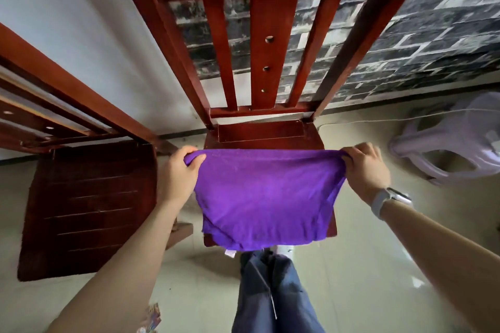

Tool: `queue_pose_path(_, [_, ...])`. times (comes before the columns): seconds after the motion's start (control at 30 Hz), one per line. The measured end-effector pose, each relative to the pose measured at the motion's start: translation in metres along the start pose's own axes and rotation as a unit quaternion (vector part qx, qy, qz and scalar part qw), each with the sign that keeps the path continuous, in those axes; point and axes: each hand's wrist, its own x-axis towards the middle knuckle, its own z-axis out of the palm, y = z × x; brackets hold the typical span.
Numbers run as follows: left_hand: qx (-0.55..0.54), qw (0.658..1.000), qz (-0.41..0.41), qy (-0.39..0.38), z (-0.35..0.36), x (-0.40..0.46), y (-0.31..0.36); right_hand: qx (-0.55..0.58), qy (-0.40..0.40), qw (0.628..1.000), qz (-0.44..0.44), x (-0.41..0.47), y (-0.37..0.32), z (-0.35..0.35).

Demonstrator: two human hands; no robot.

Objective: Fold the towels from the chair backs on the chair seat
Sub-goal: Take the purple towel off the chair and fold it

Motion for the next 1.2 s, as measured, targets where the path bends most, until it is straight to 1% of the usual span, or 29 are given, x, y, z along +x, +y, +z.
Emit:
queue_pose_path(0.07, [0.013,1.0,0.002,0.016,0.024,0.029,-0.009,-0.013,0.001,1.0,0.008,0.034,0.0,0.022])
queue_pose_path(0.13, [0.013,0.999,-0.008,0.037,0.047,0.054,-0.012,0.009,-0.004,0.999,0.039,0.065,-0.002,0.041])
queue_pose_path(0.2, [-0.002,0.999,-0.031,0.045,0.07,0.076,-0.021,0.061,-0.004,0.995,0.074,0.09,-0.006,0.057])
queue_pose_path(0.3, [-0.038,0.995,-0.093,0.022,0.102,0.09,-0.044,0.096,-0.025,0.988,0.121,0.104,-0.006,0.08])
queue_pose_path(0.43, [0.006,0.986,-0.162,-0.031,0.132,0.053,-0.087,0.103,-0.084,0.978,0.159,0.077,0.016,0.12])
queue_pose_path(0.57, [0.031,0.97,-0.238,-0.039,0.144,-0.006,-0.134,0.129,-0.135,0.951,0.248,0.02,0.042,0.154])
queue_pose_path(0.63, [0.065,0.966,-0.249,-0.036,0.146,-0.029,-0.151,0.136,-0.156,0.935,0.289,-0.009,0.049,0.168])
queue_pose_path(0.7, [0.095,0.965,-0.242,-0.041,0.146,-0.042,-0.162,0.128,-0.171,0.924,0.316,-0.032,0.053,0.181])
queue_pose_path(0.8, [0.099,0.961,-0.255,-0.042,0.144,-0.044,-0.168,0.114,-0.171,0.921,0.332,-0.055,0.057,0.202])
queue_pose_path(0.93, [0.1,0.937,-0.331,-0.039,0.144,-0.044,-0.165,0.086,-0.167,0.919,0.347,-0.064,0.056,0.212])
queue_pose_path(1.03, [0.102,0.943,-0.315,-0.042,0.143,-0.048,-0.155,0.086,-0.168,0.927,0.324,-0.064,0.055,0.209])
queue_pose_path(1.1, [0.062,0.949,-0.308,-0.016,0.139,-0.05,-0.147,0.136,-0.132,0.93,0.316,-0.063,0.054,0.2])
queue_pose_path(1.17, [-0.057,0.95,-0.308,-0.007,0.132,-0.054,-0.141,0.205,-0.078,0.934,0.283,-0.063,0.055,0.186])
queue_pose_path(1.2, [-0.121,0.942,-0.312,-0.016,0.128,-0.057,-0.138,0.231,-0.053,0.936,0.261,-0.064,0.057,0.179])
